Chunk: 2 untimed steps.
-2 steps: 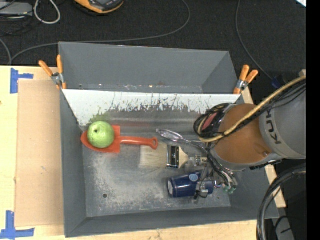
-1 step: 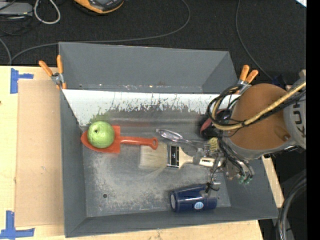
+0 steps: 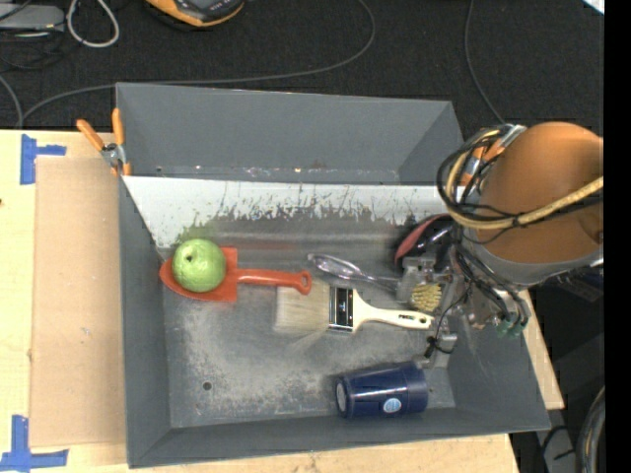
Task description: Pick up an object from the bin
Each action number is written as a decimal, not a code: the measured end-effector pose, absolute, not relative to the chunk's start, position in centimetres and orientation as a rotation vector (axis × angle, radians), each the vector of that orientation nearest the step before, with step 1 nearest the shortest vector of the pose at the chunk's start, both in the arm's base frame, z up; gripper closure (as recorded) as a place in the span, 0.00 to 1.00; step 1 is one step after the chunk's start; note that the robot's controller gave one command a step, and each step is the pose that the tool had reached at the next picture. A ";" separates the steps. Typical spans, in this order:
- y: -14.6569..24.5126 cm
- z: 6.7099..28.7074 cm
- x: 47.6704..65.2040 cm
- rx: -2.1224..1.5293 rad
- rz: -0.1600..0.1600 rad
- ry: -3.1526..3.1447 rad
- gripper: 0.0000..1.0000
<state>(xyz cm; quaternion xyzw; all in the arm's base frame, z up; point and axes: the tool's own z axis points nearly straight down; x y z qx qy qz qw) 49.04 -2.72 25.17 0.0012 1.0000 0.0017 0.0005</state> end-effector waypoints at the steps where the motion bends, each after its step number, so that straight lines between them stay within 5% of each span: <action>1: -2.3 23.3 49.2 0.004 0.004 3.131 0.00; 2: -5.2 24.7 48.4 -0.003 0.005 3.136 0.00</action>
Offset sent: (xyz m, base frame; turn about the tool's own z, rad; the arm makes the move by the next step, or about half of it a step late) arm -0.0081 -0.0350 0.0108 -0.0061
